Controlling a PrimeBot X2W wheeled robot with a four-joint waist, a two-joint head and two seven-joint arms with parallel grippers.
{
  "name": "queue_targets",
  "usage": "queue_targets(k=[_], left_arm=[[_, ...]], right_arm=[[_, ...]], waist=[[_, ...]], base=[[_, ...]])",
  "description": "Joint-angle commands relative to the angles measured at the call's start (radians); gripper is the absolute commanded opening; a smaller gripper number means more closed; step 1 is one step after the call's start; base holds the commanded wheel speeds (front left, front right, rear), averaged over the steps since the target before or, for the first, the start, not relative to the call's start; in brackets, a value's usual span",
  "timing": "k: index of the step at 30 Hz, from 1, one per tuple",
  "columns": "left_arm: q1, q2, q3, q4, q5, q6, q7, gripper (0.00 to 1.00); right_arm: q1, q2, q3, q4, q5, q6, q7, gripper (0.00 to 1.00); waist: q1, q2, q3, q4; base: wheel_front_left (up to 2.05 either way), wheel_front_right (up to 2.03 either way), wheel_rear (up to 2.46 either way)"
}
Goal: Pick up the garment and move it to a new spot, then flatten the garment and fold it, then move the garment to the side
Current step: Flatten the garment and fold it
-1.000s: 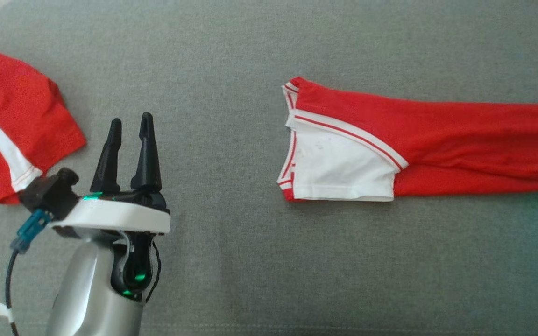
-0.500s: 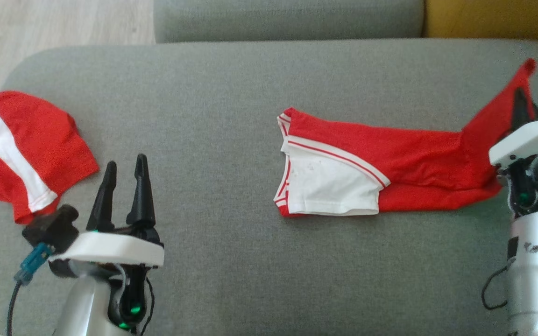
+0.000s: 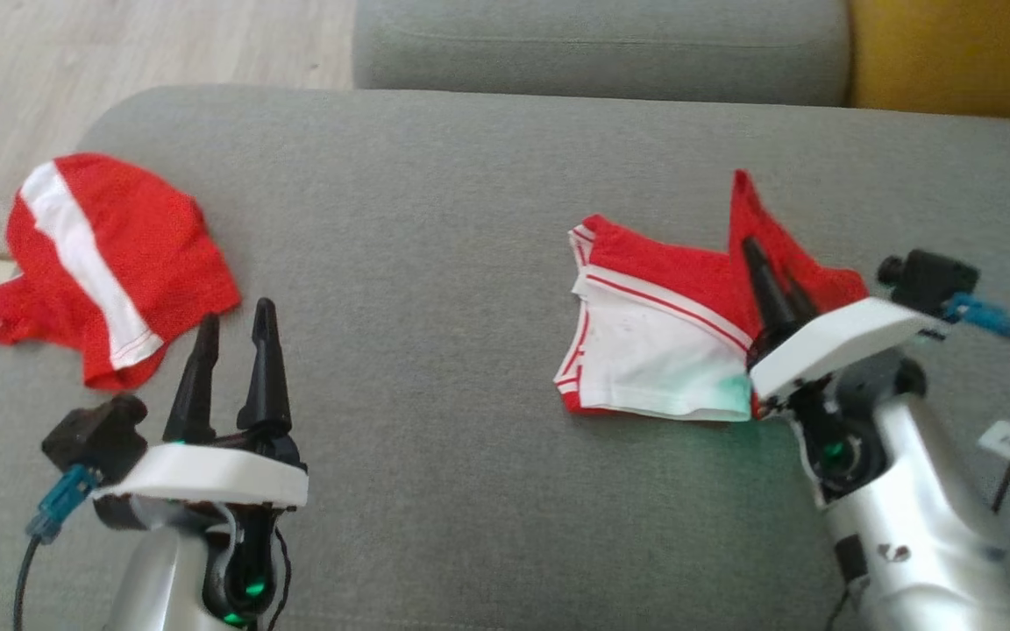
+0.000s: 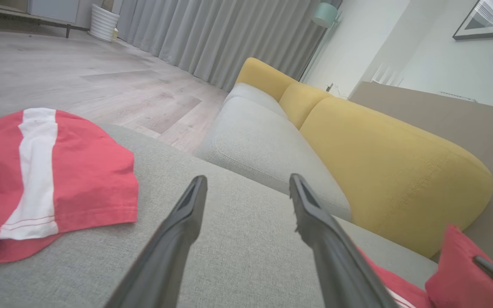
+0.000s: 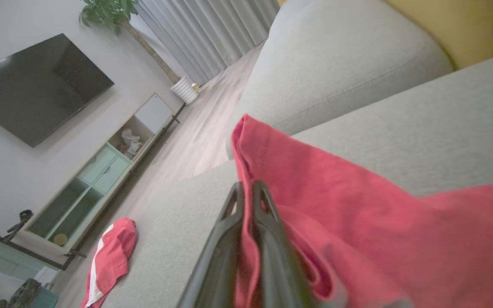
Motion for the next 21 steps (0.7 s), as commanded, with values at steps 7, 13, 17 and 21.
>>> queue_targets(k=[7,13,17,21], left_arm=[[-0.025,0.010,0.002,-0.037,-0.037,0.016,-0.005,1.00],[-0.012,0.010,-0.016,-0.023,-0.051,0.021,-0.005,1.00],[-0.008,0.010,-0.021,-0.001,-0.066,0.026,-0.005,1.00],[-0.018,0.010,-0.013,0.008,-0.060,0.025,-0.005,1.00]], right_arm=[[-0.088,0.005,0.151,0.132,0.109,-0.001,-0.159,0.00],[-0.142,0.005,0.239,0.263,0.223,-0.001,-0.258,1.00],[-0.166,0.005,0.350,0.273,0.381,-0.001,-0.248,1.00],[-0.228,0.005,0.427,0.297,0.462,-0.001,-0.290,1.00]], waist=[[0.0001,0.0000,0.033,0.085],[0.0001,0.0000,0.046,0.126],[0.0001,0.0000,0.059,0.134],[0.0001,0.0000,0.059,0.117]], base=[[0.00,0.00,0.00],[0.00,0.00,0.00],[0.00,0.00,0.00],[0.00,0.00,0.00]])
